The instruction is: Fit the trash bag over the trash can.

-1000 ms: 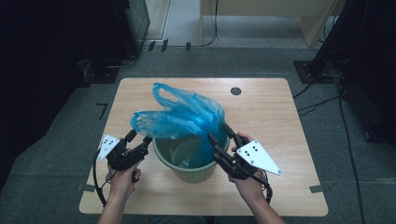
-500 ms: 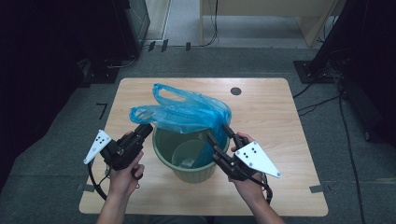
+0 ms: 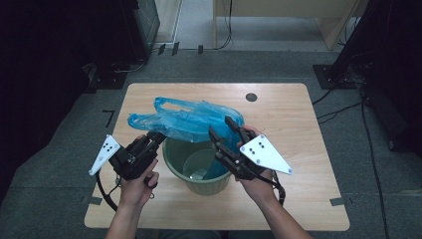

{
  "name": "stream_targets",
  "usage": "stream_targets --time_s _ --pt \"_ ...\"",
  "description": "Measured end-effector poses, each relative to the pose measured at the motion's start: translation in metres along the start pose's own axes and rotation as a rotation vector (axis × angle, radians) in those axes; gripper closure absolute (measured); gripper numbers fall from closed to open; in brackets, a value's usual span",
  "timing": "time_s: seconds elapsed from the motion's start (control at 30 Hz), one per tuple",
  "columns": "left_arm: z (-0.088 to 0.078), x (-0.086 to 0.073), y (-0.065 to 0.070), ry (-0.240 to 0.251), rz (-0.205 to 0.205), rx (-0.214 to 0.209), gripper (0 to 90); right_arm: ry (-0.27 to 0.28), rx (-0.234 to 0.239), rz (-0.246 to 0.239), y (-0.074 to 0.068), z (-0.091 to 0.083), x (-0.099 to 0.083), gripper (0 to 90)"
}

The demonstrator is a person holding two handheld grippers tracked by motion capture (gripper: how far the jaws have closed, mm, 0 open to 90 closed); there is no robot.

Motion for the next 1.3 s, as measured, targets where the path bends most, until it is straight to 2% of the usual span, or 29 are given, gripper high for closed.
stream_targets --time_s 0.03,0.1,0.2,0.23,0.3,0.37,0.47,0.57,0.63,0.7,0.8,0.9,0.97,1.0,1.03,1.1,1.3 --pt "0.0 0.001 0.001 0.003 -0.002 -0.002 70.9 -0.011 0.021 0.003 -0.004 0.004 0.0 53.0" --pt "-0.001 0.002 0.002 0.007 -0.003 -0.007 70.9 -0.032 0.022 -0.008 -0.008 0.011 -0.002 57.6" --pt "-0.002 0.005 0.005 0.019 -0.007 -0.016 70.1 -0.075 0.012 -0.013 -0.01 0.019 -0.008 74.2" --pt "-0.003 0.006 0.006 0.022 -0.007 -0.022 68.9 -0.085 0.012 -0.013 -0.01 0.021 -0.01 81.3" --pt "-0.004 0.007 0.008 0.028 -0.018 -0.039 64.0 -0.096 0.01 -0.015 -0.011 0.021 -0.013 90.0" --pt "-0.004 0.006 0.01 0.025 -0.029 -0.058 55.7 -0.083 0.009 -0.015 -0.012 0.019 -0.012 90.0" --pt "-0.003 0.004 0.016 0.026 -0.024 -0.082 41.1 -0.05 0.009 -0.025 -0.014 0.011 -0.009 90.0" --pt "-0.004 0.003 0.028 0.03 -0.01 -0.131 31.6 -0.027 0.0 -0.038 -0.015 0.0 -0.01 90.0" --pt "-0.005 0.003 0.038 0.036 0.011 -0.16 25.4 -0.015 -0.004 -0.029 -0.016 -0.007 -0.013 90.0" --pt "-0.006 0.003 0.046 0.036 0.033 -0.173 20.8 -0.001 0.005 -0.019 -0.016 -0.015 -0.016 90.0" --pt "-0.005 0.003 0.05 0.04 0.047 -0.161 20.3 0.028 0.024 -0.001 -0.018 -0.027 -0.021 90.0" --pt "-0.007 0.002 0.057 0.048 0.052 -0.18 26.7 0.052 0.046 -0.011 -0.021 -0.038 -0.025 90.0" --pt "-0.008 0.001 0.063 0.053 0.068 -0.202 39.2 0.064 0.061 -0.027 -0.023 -0.044 -0.026 90.0" --pt "-0.009 -0.001 0.067 0.053 0.088 -0.219 51.0 0.072 0.063 -0.035 -0.024 -0.049 -0.027 90.0" --pt "-0.01 -0.002 0.072 0.058 0.099 -0.231 51.0 0.072 0.063 -0.035 -0.024 -0.049 -0.027 90.0" --pt "-0.01 -0.004 0.076 0.055 0.124 -0.242 60.4 0.076 0.065 -0.038 -0.025 -0.053 -0.029 90.0" --pt "-0.01 -0.004 0.072 0.058 0.101 -0.242 77.5 0.054 0.073 -0.099 -0.027 -0.061 -0.043 90.0"
Point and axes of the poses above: each handheld gripper's, and its own axes: z roughly forward along the jaws, x roughly out of its top, y roughly to its right, the point moved 10 cm from there along z, roughly forward along the jaws, and after that the axes turned 5 degrees about -z, right-handed, at the moved point
